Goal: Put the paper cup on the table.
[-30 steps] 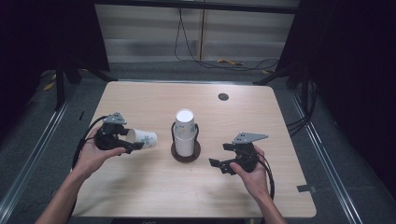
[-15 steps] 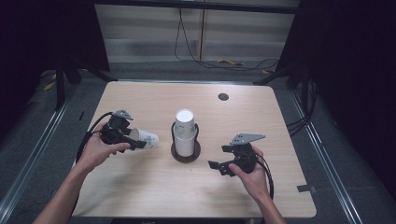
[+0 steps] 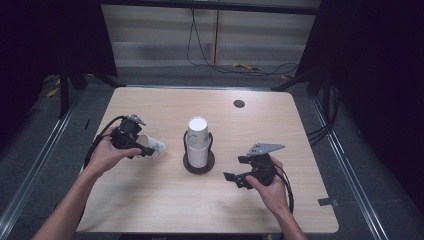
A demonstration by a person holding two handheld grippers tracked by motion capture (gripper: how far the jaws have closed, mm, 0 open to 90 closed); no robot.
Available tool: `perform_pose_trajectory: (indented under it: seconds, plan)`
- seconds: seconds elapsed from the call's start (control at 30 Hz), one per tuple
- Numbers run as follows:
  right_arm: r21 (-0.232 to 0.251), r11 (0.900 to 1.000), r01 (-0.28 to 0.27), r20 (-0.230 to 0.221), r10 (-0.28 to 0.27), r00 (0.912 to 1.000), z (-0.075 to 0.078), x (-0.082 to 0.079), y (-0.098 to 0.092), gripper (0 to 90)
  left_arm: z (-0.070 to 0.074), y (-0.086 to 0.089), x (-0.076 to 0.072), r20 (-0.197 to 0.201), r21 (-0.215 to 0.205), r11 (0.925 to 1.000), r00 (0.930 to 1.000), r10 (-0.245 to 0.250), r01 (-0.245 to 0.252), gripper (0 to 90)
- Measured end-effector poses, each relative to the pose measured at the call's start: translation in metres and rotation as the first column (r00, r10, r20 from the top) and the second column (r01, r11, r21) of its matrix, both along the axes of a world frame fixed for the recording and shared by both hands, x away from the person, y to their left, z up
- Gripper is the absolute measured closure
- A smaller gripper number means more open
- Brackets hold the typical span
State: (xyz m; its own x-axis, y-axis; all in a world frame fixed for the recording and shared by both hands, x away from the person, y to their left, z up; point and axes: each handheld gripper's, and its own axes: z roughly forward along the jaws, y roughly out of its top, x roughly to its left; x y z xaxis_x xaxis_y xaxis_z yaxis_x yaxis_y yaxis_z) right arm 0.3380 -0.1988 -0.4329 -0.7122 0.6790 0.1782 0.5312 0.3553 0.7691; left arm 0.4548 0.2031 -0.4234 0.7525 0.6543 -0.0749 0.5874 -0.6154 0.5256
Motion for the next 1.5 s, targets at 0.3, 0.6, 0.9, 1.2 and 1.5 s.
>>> perform_pose_trajectory:
  seconds: [0.3, 0.6, 0.9, 1.2, 1.5]
  plan:
    - [-0.005, 1.000, 0.010, 0.006, -0.010, 0.9999, 0.000, 0.000, 0.000, 15.7, 0.001, -0.008, 0.008, 0.003, 0.058, 0.9983, 1.0000, -0.001, 0.001, 22.6]
    - [-0.004, 1.000, 0.013, 0.004, -0.013, 0.9999, 0.000, 0.000, -0.001, 15.7, 0.003, -0.022, 0.013, -0.006, 0.094, 0.9955, 0.9999, -0.008, 0.009, 22.5]
    - [-0.001, 1.000, 0.017, 0.007, -0.017, 0.9998, 0.002, -0.001, 0.000, 15.7, -0.004, -0.029, 0.020, -0.028, 0.118, 0.9930, 0.9996, -0.003, 0.006, 20.9]
    - [-0.004, 1.000, 0.021, -0.006, -0.021, 0.9998, 0.000, 0.000, 0.000, 15.7, -0.004, -0.033, 0.023, -0.014, 0.103, 0.9947, 0.9999, -0.004, 0.005, 20.2]
    - [0.017, 1.000, 0.023, -0.012, -0.023, 0.9997, -0.001, 0.001, -0.003, 15.7, -0.004, -0.039, 0.021, -0.008, 0.093, 0.9956, 1.0000, -0.006, 0.006, 20.0]
